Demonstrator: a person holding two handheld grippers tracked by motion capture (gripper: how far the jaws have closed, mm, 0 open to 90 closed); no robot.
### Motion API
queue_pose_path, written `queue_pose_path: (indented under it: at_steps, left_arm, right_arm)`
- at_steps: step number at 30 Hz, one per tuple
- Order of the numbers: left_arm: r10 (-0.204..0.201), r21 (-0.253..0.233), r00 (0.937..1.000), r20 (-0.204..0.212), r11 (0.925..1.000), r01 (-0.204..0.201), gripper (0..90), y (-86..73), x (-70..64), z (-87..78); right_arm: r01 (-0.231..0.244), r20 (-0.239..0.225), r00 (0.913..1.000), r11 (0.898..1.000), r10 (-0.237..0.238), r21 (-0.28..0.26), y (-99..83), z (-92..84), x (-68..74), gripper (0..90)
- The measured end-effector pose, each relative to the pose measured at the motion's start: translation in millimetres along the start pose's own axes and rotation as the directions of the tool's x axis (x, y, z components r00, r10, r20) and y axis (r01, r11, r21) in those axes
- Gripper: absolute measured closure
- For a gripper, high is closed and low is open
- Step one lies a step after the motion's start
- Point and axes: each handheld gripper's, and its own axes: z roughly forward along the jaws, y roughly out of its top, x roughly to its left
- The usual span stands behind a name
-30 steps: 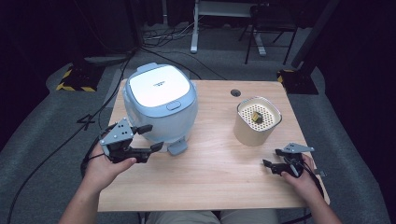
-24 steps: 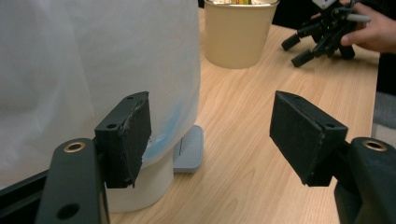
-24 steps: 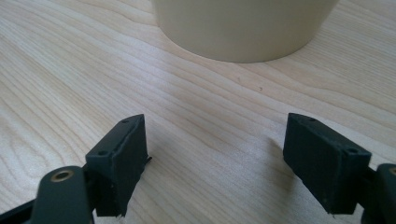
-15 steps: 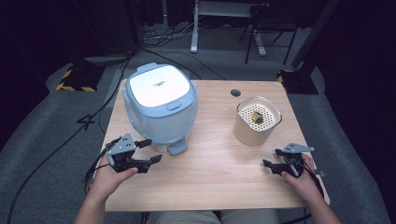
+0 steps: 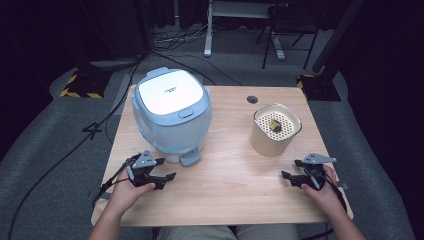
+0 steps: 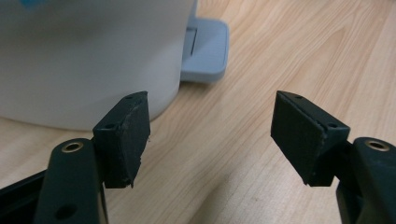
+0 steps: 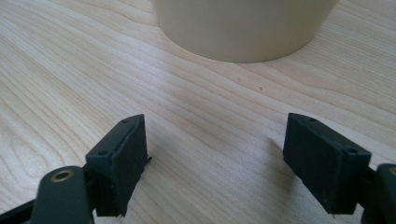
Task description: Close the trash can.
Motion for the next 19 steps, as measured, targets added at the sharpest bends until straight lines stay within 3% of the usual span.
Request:
queue_pose_path:
  at_steps: [3,5,7,9,19]
  left_arm:
    - [0.004,0.054,0.9998,-0.019,0.9985,-0.003,29.2,-6.1,-0.3,10.3]
    - [0.032,0.1,0.9985,-0.044,0.9946,-0.027,29.1,-8.6,-2.0,17.4]
    - [0.038,0.122,0.9984,-0.043,0.9919,-0.032,28.9,-10.1,-2.8,21.7]
    - [0.051,0.134,0.9974,-0.051,0.99,-0.044,27.9,-11.7,-3.3,24.8]
    - [0.046,0.138,0.997,-0.063,0.9897,-0.037,21.4,-11.0,-2.6,26.7]
  right_arm:
    - [0.0,0.0,1.0,1.0,0.0,0.0,0.0,0.0,0.0,22.0]
    - [0.0,0.0,1.0,1.0,0.0,0.0,0.0,0.0,0.0,22.0]
    - [0.001,0.001,1.0,1.0,-0.001,0.001,0.0,-0.1,0.0,22.0]
    - [0.0,0.002,1.0,1.0,0.0,0.001,0.0,-0.1,0.0,22.0]
    - [0.0,0.002,1.0,1.0,0.0,0.0,0.0,-0.1,0.1,22.0]
